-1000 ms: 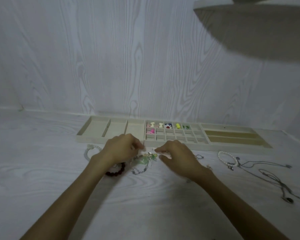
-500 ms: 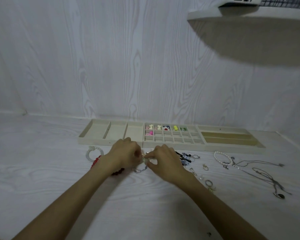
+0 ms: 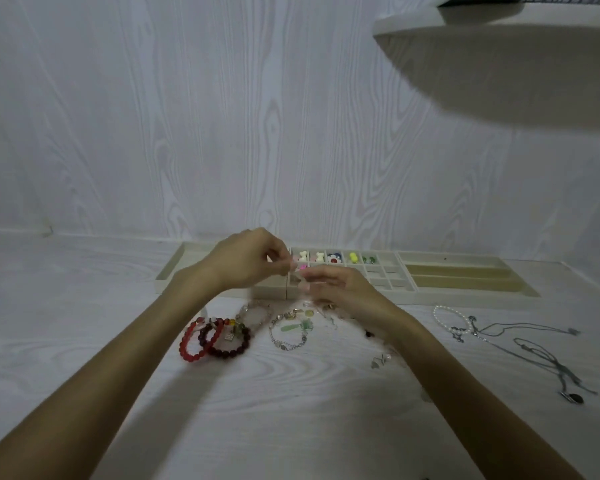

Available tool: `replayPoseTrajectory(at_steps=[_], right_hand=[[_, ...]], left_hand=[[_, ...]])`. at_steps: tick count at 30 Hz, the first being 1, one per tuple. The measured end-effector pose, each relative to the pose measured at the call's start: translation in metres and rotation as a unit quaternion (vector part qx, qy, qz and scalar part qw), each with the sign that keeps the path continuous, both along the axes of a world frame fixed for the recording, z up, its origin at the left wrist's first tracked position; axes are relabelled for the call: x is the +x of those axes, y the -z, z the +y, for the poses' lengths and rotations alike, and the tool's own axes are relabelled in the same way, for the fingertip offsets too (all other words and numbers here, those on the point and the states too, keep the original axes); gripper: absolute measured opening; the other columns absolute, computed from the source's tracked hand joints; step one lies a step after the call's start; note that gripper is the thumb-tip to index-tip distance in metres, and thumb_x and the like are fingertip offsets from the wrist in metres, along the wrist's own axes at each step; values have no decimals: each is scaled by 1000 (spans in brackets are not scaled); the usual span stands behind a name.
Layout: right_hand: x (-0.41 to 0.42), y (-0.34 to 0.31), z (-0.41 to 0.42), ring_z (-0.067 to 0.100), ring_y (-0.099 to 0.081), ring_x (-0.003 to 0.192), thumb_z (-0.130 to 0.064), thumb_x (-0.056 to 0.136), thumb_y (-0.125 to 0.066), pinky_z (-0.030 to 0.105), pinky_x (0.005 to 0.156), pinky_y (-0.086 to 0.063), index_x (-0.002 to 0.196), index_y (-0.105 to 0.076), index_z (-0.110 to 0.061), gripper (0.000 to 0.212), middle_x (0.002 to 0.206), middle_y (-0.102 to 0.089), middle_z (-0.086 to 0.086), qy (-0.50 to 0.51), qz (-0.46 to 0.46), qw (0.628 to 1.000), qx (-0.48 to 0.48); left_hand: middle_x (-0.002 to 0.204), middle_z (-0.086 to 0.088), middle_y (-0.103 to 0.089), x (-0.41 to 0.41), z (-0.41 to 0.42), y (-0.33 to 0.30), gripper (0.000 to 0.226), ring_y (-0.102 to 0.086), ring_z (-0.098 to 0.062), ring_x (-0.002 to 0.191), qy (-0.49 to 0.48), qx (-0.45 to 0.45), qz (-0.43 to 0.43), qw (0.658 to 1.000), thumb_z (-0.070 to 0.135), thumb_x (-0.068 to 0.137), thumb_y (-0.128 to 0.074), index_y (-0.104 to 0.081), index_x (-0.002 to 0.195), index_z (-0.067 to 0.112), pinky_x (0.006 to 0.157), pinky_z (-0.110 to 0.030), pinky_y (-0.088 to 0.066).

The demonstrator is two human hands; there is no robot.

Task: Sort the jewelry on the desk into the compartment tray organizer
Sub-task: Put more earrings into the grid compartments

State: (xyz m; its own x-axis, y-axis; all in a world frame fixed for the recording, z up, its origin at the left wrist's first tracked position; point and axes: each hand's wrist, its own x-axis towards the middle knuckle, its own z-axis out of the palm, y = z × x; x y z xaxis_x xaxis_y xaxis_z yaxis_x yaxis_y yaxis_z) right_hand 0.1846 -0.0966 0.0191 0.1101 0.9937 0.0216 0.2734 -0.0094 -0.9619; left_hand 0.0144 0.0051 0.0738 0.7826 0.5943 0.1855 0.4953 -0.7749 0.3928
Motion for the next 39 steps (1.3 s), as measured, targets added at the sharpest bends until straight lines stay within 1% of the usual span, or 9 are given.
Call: replayPoseTrajectory(at_steps=[6,9,13,16,18,23,31,35,39], right_hand=[[10,-14,2,12,-67,91,-29,92,-55,30,89,-51,106,-69,-26,20,98,-73,1,-56,72,996,-3],[23,-23,-2,10,-64,94,-34,81,-64,28,90,-48,105,-71,-22,28,100,-72,0,-97,102,989,-43],[45,-38,-3,2,-66,89,-37,69,-71,18,84,-45,94,-75,-24,29,98,-74,-3,-48,37,996,-70],[70,-49,-2,5,-68,80,-35,62,-74,18,82,-51,94,-74,-17,36,84,-74,-2,10,36,995,-88],[89,-53,-2,7,-69,78,-33,59,-77,22,81,-56,88,-75,-15,35,81,-73,1,39,66,992,-104],[119,-48,3,10,-71,78,-22,71,-74,16,62,-54,89,-74,-12,21,87,-75,6,73,111,985,-110],[145,-12,30,19,-71,88,-21,64,-81,19,71,-56,82,-77,-12,21,92,-74,13,109,135,984,-50],[153,-1,42,19,-72,83,-9,72,-79,20,69,-56,93,-72,-10,22,88,-74,13,155,94,983,-10],[166,-1,47,13,-71,75,-10,72,-79,20,71,-57,92,-74,-11,20,84,-74,11,183,-28,983,-14]], left_hand=[[67,21,-62,2,-3,-14,27,-58,1,69,-38,7,-41,998,50,91,-51,-63,71,36,65,-25,-46],[66,18,-64,7,-2,-13,31,-56,2,62,-41,-10,-65,997,51,90,-51,-63,66,37,62,-25,-43],[57,6,-65,26,2,-11,32,-48,-8,47,2,-89,-112,990,51,86,-57,-69,64,31,55,-27,-41],[81,-2,-74,46,10,-10,29,-58,-7,74,23,-190,-163,968,48,82,-63,-75,67,26,71,-17,-42],[84,15,-74,61,15,-8,24,-63,9,82,32,-232,-170,957,46,80,-66,-76,70,26,68,1,-40],[82,12,-75,93,22,6,8,-67,7,82,82,-289,-173,938,23,84,-70,-76,87,19,63,0,-44],[90,-11,-73,130,33,42,15,-67,-13,80,40,-255,-179,949,12,83,-70,-73,98,8,77,-19,-53],[79,4,-73,147,44,58,7,-68,-9,77,-17,-210,-183,960,22,81,-73,-73,88,23,80,-31,-54],[74,14,-70,167,42,66,6,-66,-3,76,-53,-125,-136,981,31,79,-74,-70,78,35,75,-30,-55]])
